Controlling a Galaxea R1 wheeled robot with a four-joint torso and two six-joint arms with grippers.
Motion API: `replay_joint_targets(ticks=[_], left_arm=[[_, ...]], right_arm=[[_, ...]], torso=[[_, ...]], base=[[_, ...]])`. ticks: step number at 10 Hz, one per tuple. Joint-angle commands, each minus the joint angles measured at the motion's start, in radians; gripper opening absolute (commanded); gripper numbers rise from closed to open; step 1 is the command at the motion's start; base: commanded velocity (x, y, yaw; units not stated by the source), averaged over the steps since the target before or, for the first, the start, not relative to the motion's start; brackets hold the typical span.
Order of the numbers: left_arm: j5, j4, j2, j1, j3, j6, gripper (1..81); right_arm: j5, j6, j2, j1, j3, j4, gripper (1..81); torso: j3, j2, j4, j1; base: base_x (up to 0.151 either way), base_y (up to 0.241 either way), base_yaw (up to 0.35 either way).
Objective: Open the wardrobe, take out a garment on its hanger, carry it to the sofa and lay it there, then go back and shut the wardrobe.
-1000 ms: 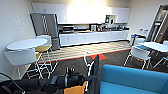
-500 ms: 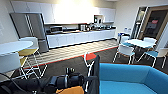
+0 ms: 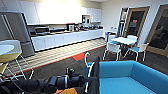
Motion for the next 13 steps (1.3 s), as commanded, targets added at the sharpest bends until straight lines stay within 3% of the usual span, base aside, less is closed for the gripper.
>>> replay_joint_targets(ticks=[1,13], left_arm=[[-0.048,0.037,-0.006,-0.136,0.044,0.021,1.0],[-0.054,0.055,-0.039,-0.127,0.052,0.019,1.0]], right_arm=[[-0.053,-0.005,0.014,0.025,0.009,-0.008,81.1],[-0.053,-0.005,0.015,0.024,0.009,-0.008,81.1]], torso=[[0.0,0.0,0.0,0.0],[0.0,0.0,0.0,0.0]], base=[[0.0,0.0,-0.317],[0.0,0.0,-0.317]])
